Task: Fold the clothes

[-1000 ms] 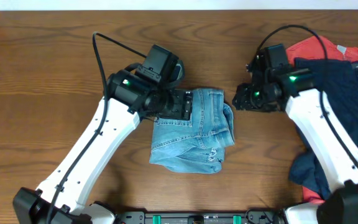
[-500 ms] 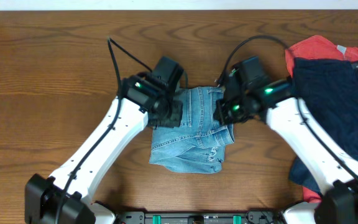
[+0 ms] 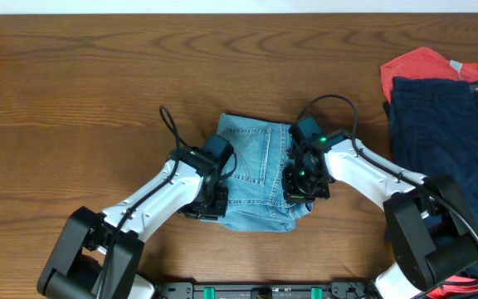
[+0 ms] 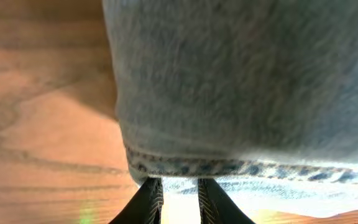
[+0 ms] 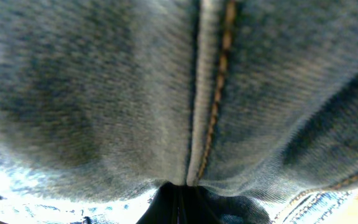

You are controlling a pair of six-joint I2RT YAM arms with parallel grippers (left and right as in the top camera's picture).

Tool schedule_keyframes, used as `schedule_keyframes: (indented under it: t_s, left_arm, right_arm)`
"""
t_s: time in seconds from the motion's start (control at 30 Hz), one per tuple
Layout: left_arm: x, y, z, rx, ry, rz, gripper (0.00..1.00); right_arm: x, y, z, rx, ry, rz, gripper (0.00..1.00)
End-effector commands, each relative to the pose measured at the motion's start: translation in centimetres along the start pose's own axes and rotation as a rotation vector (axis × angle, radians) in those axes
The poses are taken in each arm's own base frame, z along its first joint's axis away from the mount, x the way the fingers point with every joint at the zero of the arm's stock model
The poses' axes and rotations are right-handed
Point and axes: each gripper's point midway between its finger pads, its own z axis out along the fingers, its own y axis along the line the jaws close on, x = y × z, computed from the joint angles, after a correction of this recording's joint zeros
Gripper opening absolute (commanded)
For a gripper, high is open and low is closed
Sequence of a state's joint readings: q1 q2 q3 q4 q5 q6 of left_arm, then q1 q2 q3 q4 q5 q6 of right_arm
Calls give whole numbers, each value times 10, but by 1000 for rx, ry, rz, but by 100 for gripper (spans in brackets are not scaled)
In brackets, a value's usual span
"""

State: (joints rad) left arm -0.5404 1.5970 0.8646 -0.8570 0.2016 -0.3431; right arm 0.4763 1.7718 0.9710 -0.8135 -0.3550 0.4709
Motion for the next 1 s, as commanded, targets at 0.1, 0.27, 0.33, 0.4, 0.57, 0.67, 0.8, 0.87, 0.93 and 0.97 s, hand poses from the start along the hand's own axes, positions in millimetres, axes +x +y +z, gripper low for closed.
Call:
schedule_keyframes:
  t_s: [0.1, 0.27, 0.33, 0.4, 0.57, 0.67, 0.8, 0.87, 0.93, 0.97]
  left_arm:
    - [-15, -33, -52, 137, -49, 32, 27]
    - [-51, -61, -107, 247, -261, 85, 28]
    - [-64, -67, -116, 273, -336, 101, 27]
    - [-77, -72, -115, 292, -383, 111, 24]
    - [-106, -58, -76, 197, -440, 87, 20]
    - [-122, -46, -50, 121, -443, 64, 21]
    - [-133, -42, -20, 96, -403, 50, 22]
    - [-134, -36, -7, 75, -377, 38, 29]
    - [-134, -30, 4, 56, -350, 24, 44]
    - [-133, -27, 7, 51, -336, 18, 50]
  right_arm:
    - [-2, -11, -21, 93, -83, -79, 4]
    - [-20, 22, -88, -7, -314, -202, 6]
    - [-27, 35, -113, -58, -424, -223, 5]
    - [-34, 46, -136, -109, -524, -225, 8]
    - [-58, 46, -153, -111, -658, -132, 5]
    - [-76, 36, -138, -65, -674, -59, 4]
    - [-96, 22, -88, -7, -581, -22, 3]
    - [-99, 9, -61, 29, -513, 27, 2]
    - [-101, -9, -32, 67, -440, 92, 4]
    - [-101, -16, -21, 81, -409, 109, 4]
